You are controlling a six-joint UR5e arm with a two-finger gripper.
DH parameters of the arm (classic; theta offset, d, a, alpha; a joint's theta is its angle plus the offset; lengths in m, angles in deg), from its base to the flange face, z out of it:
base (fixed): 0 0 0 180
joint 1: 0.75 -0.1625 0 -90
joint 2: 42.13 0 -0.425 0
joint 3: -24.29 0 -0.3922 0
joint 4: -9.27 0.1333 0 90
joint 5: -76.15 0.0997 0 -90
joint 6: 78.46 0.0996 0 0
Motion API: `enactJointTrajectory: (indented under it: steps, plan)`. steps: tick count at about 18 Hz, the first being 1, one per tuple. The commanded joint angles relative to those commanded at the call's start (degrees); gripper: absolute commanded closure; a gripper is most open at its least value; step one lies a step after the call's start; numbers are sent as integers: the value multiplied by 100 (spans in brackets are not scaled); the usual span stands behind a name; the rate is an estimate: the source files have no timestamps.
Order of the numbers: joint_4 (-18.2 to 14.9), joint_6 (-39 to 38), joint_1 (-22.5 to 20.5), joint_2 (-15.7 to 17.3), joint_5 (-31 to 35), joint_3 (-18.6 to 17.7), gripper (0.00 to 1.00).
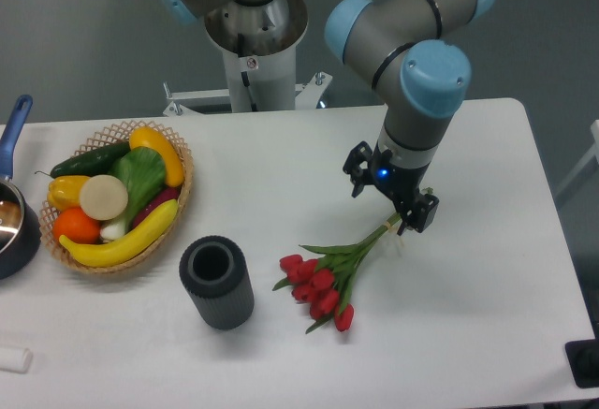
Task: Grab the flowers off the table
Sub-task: 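Move the open gripper down toward the tulip stems near the ribbon, then close the gripper around the tulip stems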
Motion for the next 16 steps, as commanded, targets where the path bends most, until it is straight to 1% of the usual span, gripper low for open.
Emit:
enactJointTrajectory:
  steps: [2, 4, 6, 9, 14, 16]
  plan:
    - [-9, -17, -9, -61, -44, -44, 0]
    - [26, -289, 0, -272, -141, -18, 0]
    - [26, -281, -9, -351, -132, -9, 0]
    - [35, -281, -9, -606, -114, 87, 0]
    - [403, -255, -44, -914, -97, 122, 0]
    - [606, -255, -44, -958, -105, 61, 0]
